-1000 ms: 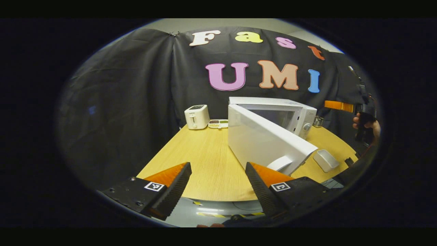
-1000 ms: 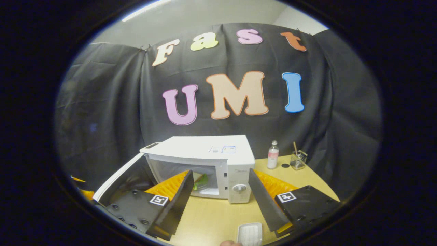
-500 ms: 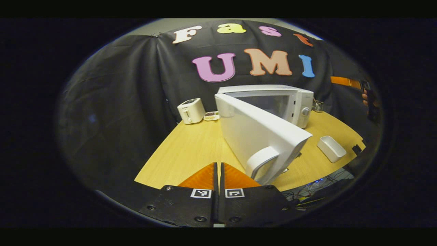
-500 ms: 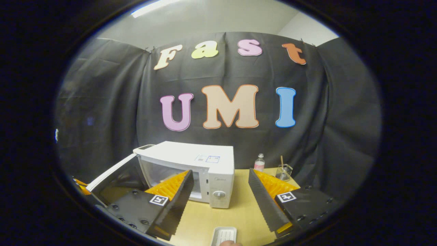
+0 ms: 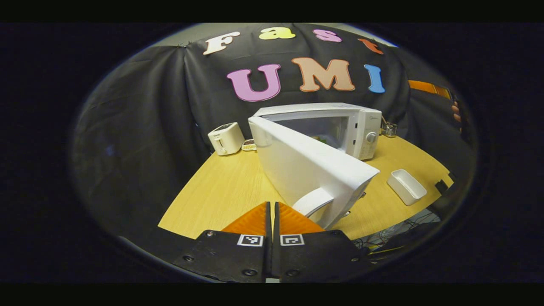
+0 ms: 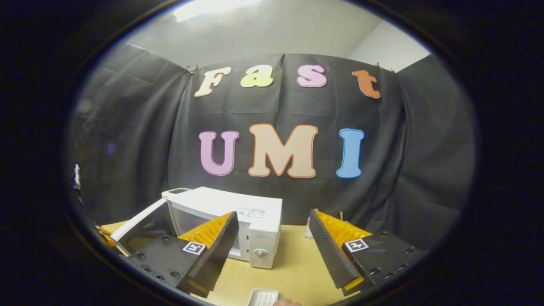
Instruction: Open the microwave oven with the left hand, put the food in, and close the microwave oven.
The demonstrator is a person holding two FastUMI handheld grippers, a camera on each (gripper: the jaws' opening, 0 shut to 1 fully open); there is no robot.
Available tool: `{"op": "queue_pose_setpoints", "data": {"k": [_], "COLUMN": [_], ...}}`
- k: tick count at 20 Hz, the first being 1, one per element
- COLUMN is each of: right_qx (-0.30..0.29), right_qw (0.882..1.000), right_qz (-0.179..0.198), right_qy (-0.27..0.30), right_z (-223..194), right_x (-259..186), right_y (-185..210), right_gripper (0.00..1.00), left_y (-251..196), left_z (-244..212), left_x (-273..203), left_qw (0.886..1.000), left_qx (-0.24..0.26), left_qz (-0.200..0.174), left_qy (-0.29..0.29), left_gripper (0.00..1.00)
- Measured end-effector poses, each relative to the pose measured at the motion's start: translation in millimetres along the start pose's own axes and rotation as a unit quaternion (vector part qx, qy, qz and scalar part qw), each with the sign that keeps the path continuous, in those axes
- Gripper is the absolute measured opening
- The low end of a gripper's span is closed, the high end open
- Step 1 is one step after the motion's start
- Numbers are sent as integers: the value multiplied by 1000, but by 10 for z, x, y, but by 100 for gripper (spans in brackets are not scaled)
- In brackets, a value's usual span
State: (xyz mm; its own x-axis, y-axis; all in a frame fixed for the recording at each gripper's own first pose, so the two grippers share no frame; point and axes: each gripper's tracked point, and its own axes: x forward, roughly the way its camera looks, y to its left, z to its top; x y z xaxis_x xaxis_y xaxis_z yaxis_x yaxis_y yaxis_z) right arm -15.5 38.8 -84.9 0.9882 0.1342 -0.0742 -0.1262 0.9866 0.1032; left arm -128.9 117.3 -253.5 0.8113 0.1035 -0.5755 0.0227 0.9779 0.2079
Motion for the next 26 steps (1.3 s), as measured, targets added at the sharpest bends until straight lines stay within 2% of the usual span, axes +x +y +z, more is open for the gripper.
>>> {"op": "queue_pose_setpoints", "data": {"k": [1, 11, 12, 14, 19, 21, 22, 23, 26], "right_qx": [-2, -13, -10, -6, -3, -3, -4, -4, 11], "right_qw": [1000, 1000, 1000, 1000, 1000, 999, 999, 999, 998], "right_qz": [-1, -15, -15, -20, -29, -35, -39, -43, -58], "right_qy": [-1, -9, -6, -4, -2, -3, -3, -1, 7], "right_z": [5, 78, 58, 45, 58, 59, 61, 50, -33], "right_x": [-12, -298, -323, -370, -513, -563, -590, -619, -688], "right_y": [-28, -333, -364, -444, -637, -725, -773, -819, -962], "right_gripper": [96, 96, 100, 96, 96, 96, 100, 96, 96], "left_y": [-36, -618, -684, -836, -1177, -1307, -1357, -1402, -1505], "left_z": [18, 323, 361, 416, 469, 507, 525, 554, 666], "left_x": [25, 390, 436, 513, 720, 776, 812, 848, 974], "left_qw": [1000, 999, 998, 998, 995, 994, 993, 993, 992], "left_qx": [0, 25, 24, 28, 42, 50, 57, 63, 68], "left_qz": [-2, -44, -48, -60, -83, -93, -97, -100, -106], "left_qy": [-3, -16, -18, -21, -21, -21, -21, -23, -27], "left_gripper": [1, 1, 1, 1, 0, 1, 1, 1, 1]}}
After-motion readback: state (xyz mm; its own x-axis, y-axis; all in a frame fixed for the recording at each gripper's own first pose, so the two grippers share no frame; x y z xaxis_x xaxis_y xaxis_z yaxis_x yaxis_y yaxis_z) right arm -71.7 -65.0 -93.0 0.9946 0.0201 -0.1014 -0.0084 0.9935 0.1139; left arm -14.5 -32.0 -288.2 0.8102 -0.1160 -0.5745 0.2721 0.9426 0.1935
